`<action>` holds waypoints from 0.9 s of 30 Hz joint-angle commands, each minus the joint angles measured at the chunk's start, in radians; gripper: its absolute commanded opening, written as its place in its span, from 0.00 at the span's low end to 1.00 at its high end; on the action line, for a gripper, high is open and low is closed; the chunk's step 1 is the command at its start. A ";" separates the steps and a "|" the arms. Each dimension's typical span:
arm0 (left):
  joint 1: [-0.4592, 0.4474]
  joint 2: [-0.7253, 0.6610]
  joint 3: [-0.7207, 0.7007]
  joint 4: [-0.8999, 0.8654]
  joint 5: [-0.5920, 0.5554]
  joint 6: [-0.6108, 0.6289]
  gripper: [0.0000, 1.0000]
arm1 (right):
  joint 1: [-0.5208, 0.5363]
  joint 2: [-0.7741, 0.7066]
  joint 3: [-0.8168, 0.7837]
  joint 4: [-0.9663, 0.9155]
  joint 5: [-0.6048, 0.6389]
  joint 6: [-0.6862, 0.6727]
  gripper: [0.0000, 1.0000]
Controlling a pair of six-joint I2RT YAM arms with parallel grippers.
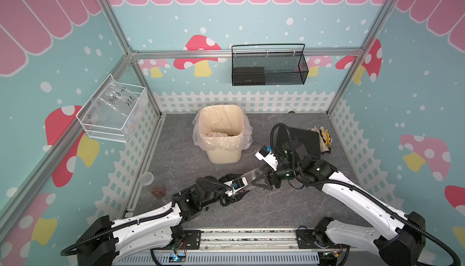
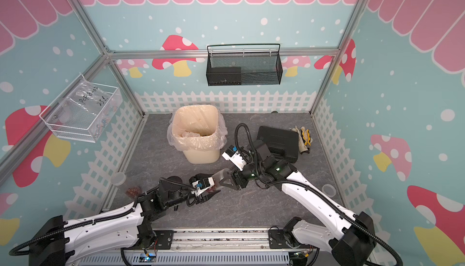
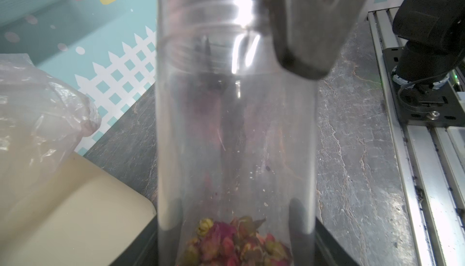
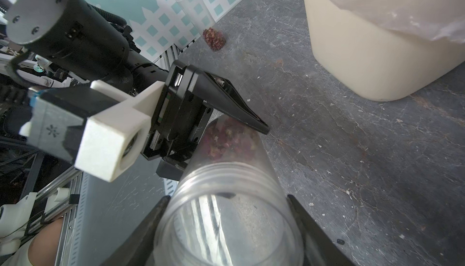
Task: Empty the moldy dried flower tea in the jars
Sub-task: Pick up the jar from the center of the board, then unscrew the lid from the jar.
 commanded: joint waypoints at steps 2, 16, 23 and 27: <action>-0.003 -0.054 0.040 -0.013 -0.024 0.019 0.53 | 0.002 0.020 0.078 -0.026 0.019 0.027 0.54; -0.003 -0.192 0.183 -0.287 -0.110 0.088 0.45 | -0.004 -0.018 0.347 -0.224 0.152 0.103 1.00; -0.003 -0.208 0.219 -0.403 -0.132 0.097 0.40 | -0.007 -0.032 0.339 -0.251 0.087 0.106 1.00; -0.003 -0.232 0.191 -0.394 -0.118 0.057 0.38 | -0.010 -0.001 0.333 -0.264 0.059 0.069 1.00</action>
